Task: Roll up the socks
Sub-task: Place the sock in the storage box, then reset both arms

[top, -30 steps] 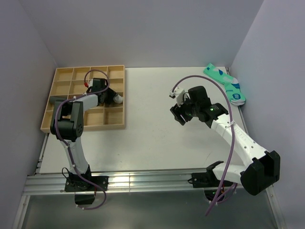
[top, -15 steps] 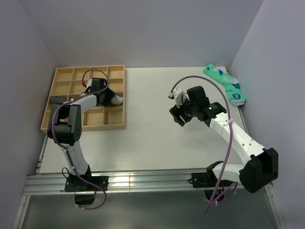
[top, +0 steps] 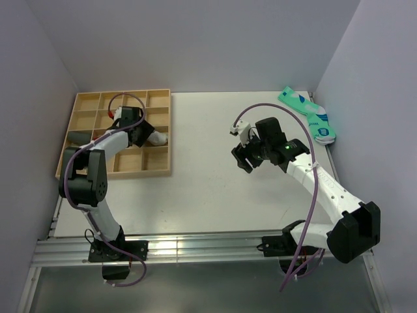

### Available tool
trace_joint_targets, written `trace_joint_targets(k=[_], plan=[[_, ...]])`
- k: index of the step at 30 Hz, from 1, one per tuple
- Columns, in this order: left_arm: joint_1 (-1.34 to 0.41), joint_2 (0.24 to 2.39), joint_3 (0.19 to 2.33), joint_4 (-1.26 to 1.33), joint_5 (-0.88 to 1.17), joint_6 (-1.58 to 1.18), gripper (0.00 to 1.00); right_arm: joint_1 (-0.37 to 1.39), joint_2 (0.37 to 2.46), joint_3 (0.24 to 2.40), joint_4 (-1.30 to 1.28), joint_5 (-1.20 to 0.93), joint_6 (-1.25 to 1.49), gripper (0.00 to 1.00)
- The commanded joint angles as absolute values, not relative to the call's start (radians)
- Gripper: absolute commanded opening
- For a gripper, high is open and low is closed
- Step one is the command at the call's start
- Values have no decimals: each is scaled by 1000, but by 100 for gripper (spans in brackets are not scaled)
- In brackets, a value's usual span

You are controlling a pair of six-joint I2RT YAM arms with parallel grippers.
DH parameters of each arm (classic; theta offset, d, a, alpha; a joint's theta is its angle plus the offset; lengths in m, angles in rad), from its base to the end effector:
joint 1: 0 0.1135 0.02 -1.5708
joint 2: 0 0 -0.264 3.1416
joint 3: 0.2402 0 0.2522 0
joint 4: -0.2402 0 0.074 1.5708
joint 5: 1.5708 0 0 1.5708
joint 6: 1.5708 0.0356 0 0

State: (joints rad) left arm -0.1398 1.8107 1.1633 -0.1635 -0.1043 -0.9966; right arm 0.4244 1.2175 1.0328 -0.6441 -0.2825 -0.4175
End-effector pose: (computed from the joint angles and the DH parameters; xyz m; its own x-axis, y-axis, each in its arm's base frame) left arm 0.3864 -0.0506 0.1907 -0.4466 -0.7804 -0.4375 -0.5660 0.6252 -0.5374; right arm 0.2270 0.1135 0.2954 -0.3841 -0.6009 -0.7010 -0.7908 0.6060 -0.0862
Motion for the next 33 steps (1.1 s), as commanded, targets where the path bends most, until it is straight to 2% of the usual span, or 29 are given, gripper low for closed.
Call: trace_joint_targets(k=[1, 10, 15, 20, 24, 29, 33], plan=[[-130, 1738, 1164, -193, -146, -947, 59, 416, 1218, 1080, -646, -295, -428, 70], [-146, 1612, 1135, -209, -147, -914, 59, 411, 1206, 1091, -653, -322, -420, 70], [-227, 1472, 1095, -206, -143, -856, 57, 402, 1175, 1069, -628, -350, -399, 70], [-424, 1332, 1049, -179, -213, -801, 57, 394, 1126, 1023, -578, -386, -365, 71], [-540, 1235, 979, -75, -156, -770, 57, 387, 1092, 1015, -558, -419, -356, 73], [-725, 1189, 954, -23, -219, -713, 57, 385, 1098, 1031, -577, -449, -344, 75], [-805, 1164, 901, 101, -238, -646, 56, 382, 1092, 1028, -572, -480, -333, 75]])
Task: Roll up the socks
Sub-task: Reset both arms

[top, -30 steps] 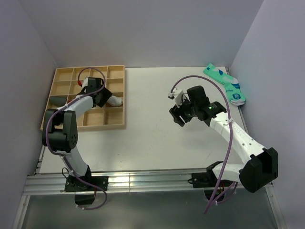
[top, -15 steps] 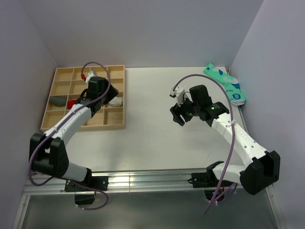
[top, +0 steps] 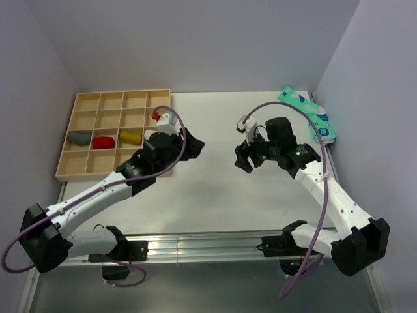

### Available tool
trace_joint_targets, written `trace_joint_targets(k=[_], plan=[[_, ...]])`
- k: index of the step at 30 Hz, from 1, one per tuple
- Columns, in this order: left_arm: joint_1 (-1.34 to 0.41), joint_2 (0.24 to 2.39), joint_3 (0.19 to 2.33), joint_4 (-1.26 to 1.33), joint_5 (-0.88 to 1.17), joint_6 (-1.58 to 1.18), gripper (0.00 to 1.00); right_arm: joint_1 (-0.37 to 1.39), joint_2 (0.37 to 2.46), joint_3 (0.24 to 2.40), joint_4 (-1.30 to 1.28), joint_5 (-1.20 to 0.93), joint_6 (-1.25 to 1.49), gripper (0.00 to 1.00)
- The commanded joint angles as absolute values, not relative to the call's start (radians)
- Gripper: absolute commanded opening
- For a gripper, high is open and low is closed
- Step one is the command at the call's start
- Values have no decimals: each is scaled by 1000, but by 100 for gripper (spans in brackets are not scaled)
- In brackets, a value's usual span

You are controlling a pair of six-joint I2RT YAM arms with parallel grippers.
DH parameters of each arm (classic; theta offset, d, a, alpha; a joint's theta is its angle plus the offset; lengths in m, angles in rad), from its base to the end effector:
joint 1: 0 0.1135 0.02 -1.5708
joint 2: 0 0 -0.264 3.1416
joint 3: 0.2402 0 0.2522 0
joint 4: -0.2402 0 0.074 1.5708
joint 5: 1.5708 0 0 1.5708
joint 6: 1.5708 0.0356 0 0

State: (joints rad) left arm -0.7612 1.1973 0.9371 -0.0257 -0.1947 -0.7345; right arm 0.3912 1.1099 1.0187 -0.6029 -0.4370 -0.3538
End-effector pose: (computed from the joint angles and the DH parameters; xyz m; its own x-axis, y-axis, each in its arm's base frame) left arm 0.2077 -0.1884 0.3235 -0.5150 -0.4175 -0.7486 0.2657 0.7526 -0.6025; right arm 0.2103 0.1030 0.3194 -0.3309 -0.4760 -0.8148 -0.8110 0.5849 -0.0123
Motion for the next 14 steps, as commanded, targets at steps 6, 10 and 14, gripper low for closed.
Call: trace_joint_targets(k=[6, 10, 14], plan=[[-891, 1178, 884, 147, -253, -612, 56, 376, 1029, 989, -526, -462, -337, 79], [-913, 1183, 881, 163, -252, -606, 56, 376, 1016, 989, -526, -483, -342, 80], [-914, 1183, 885, 164, -244, -603, 56, 374, 1012, 989, -526, -480, -347, 82]])
